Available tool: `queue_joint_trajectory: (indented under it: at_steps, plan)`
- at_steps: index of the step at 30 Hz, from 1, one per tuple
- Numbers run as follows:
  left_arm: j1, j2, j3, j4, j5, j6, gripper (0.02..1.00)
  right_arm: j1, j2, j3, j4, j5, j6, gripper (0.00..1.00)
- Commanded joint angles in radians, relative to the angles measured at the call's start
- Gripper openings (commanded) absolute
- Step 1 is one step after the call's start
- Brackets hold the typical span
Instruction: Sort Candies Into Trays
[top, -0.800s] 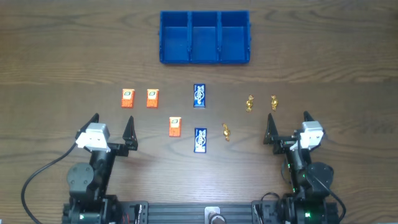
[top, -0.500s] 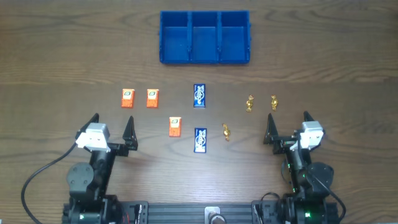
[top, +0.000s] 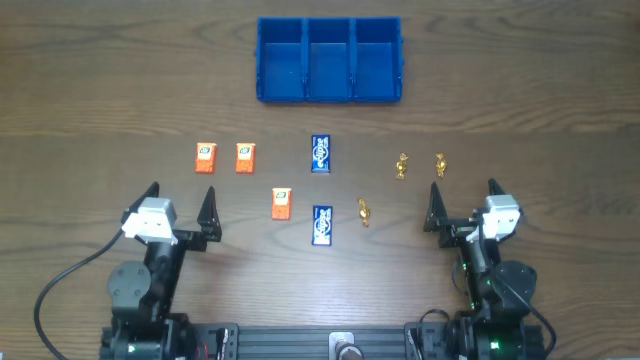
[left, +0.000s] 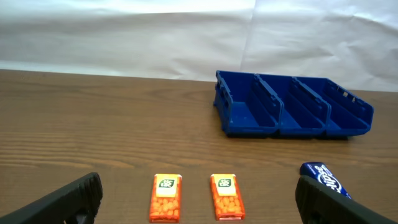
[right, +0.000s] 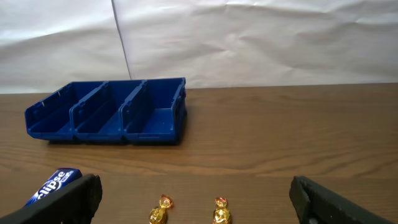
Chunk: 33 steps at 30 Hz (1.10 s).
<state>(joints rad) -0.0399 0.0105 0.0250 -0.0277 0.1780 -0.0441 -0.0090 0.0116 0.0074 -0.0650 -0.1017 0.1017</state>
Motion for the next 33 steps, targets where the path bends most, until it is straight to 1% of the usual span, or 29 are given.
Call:
queue_joint_trajectory:
  at_steps: [1,15,18,20,23,27,30,33]
  plan:
    - [0.004,-0.006,-0.02,-0.032,0.014,0.015,0.998,0.0,-0.007,0.001,-0.009,-0.005,0.002,0.998]
    - [0.0,-0.006,-0.02,-0.027,0.006,0.014,0.998,0.0,-0.007,0.001,-0.009,-0.005,0.002,0.998]
    - [0.0,0.017,0.026,-0.024,0.008,-0.005,0.998,0.0,-0.007,0.001,-0.009,-0.005,0.002,0.998]
    - [0.0,0.133,0.137,-0.039,0.025,-0.004,0.998,0.0,-0.007,0.001,-0.009,-0.005,0.002,0.998]
    - [0.0,0.392,0.38,-0.131,0.025,0.005,0.996,0.0,-0.007,0.001,-0.009,-0.005,0.002,0.998]
    - [0.0,0.811,0.797,-0.411,0.021,0.024,0.998,0.0,-0.007,0.001,-0.009,-0.005,0.001,0.998]
    - [0.0,1.112,1.036,-0.571,0.022,0.064,0.998,0.0,-0.007,0.001,-0.009,-0.005,0.002,0.998]
    - [0.0,1.3,1.126,-0.62,0.022,0.092,0.998,0.0,-0.007,0.001,-0.009,-0.005,0.002,0.998]
